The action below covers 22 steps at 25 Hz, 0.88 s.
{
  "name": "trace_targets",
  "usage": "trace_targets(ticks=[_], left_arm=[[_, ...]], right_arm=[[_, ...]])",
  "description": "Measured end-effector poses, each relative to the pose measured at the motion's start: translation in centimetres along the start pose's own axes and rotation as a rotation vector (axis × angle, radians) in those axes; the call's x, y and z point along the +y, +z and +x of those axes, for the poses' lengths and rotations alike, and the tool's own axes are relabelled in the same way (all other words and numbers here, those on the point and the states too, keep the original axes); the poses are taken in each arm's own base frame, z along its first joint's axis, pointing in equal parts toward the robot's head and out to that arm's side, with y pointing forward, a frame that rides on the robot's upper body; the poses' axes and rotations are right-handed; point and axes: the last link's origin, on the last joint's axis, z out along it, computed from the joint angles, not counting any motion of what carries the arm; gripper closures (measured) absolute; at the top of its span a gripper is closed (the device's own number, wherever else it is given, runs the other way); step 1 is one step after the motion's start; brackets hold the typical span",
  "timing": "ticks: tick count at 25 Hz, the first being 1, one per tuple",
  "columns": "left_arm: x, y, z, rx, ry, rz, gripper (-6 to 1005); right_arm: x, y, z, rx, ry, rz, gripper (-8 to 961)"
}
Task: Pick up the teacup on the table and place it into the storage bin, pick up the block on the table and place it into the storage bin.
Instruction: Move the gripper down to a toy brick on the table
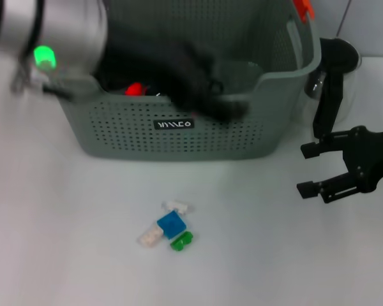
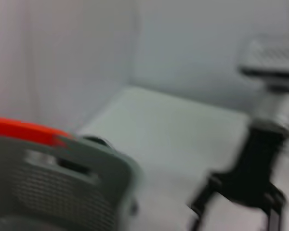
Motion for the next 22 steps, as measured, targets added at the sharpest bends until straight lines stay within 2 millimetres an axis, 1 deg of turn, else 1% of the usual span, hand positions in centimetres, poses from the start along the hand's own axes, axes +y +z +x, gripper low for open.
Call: trace_targets(ticks=[4,7,8,11,16,19,22], left_arm=[[2.7,0.9,-1.9,-0.066,0.05,-0.045,58],[3.4,1.2,-2.6,-0.1,0.049,-0.072,63],[3.6,1.4,-3.1,-0.125,0.033,-0.089,64],[3.3,2.0,-4.7,-0.192,-0.048,-0.109,68],[1.9,3.2,-7.4,-0.355,-0.206,-0.072,75],[1.3,3.9,-8.6,-0.431,-0.244,-0.037,80],[0.9,4.6,-9.6,-0.517,-0.251,0.032,84]], right_arm=[[0.0,0.2,0.0,-0.006,0.003,0.004,9],[0.0,0.4,-0.1,-0.016,0.005,0.008,9],[0.0,0.5,-0.2,-0.018,0.005,0.008,9],[0.0,0.6,-0.3,-0.024,0.005,0.006,9],[0.0,0.8,-0.3,-0.029,0.017,0.012,9],[-0.1,0.9,-0.4,-0.03,0.023,0.017,9],[-0.2,1.0,-0.6,-0.031,0.025,0.017,9]])
